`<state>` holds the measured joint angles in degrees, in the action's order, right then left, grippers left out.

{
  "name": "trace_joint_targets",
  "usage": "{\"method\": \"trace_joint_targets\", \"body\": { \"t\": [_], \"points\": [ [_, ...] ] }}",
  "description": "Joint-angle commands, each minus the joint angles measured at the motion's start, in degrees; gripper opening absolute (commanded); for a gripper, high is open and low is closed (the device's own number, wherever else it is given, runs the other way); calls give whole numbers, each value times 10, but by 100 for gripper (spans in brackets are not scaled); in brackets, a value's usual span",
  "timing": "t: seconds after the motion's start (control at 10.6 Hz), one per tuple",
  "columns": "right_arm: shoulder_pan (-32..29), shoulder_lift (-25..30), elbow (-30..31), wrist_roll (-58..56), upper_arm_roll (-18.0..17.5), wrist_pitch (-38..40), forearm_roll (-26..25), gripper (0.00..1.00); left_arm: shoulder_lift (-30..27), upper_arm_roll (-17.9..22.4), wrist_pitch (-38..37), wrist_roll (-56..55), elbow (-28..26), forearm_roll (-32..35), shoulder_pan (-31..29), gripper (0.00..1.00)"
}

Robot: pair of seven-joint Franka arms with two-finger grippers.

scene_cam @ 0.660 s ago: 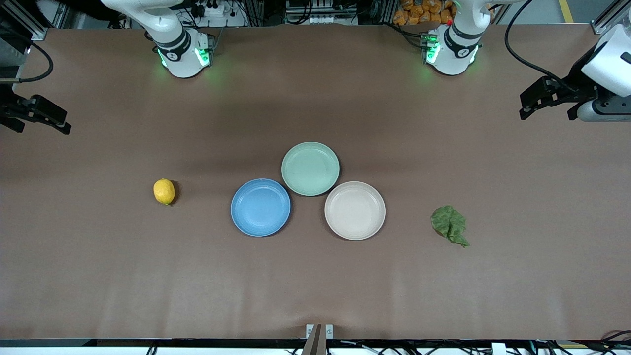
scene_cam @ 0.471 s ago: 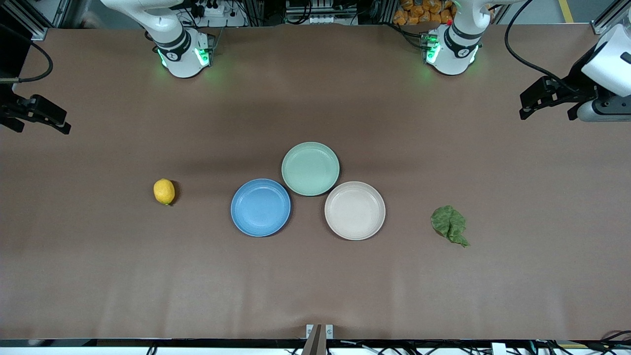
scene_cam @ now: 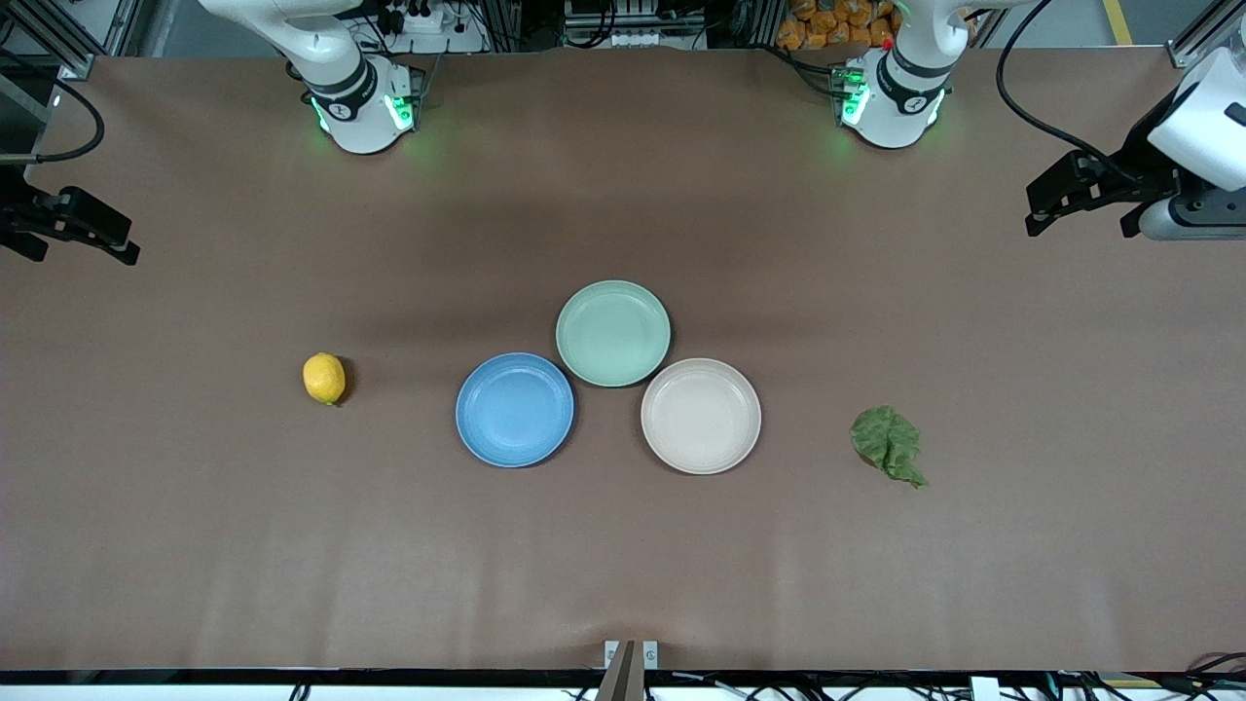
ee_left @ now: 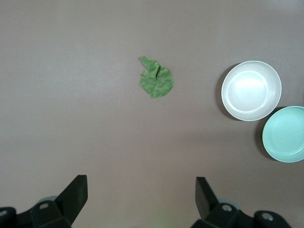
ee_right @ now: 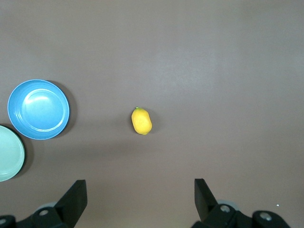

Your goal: Place lemon and lettuce in plates

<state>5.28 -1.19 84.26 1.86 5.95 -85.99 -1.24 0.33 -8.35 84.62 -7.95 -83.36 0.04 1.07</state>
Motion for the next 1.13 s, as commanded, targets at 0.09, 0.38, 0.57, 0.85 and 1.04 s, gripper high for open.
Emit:
{"method": "trace_joint_targets", "body": {
  "t": [0.09,0.38,0.57,0.85,1.04],
  "points": [
    [-2,0,-9,4,0,8,6,100,8,2,3,0,2,8,6,100],
    [-2,-1,-9,4,0,9,7,100,26,1,4,-8,0,3,2,100],
    [-2,-1,-9,4,0,9,7,100,55,2,10,-6,-2,6,4,100],
    [-3,-5,-9,4,0,7,7,100,98,1,49,-7,-6,9,6,100],
    [-7,-11,-6,5,1,8,7,100,118,1,84,-6,-14,9,7,100]
  ]
}}
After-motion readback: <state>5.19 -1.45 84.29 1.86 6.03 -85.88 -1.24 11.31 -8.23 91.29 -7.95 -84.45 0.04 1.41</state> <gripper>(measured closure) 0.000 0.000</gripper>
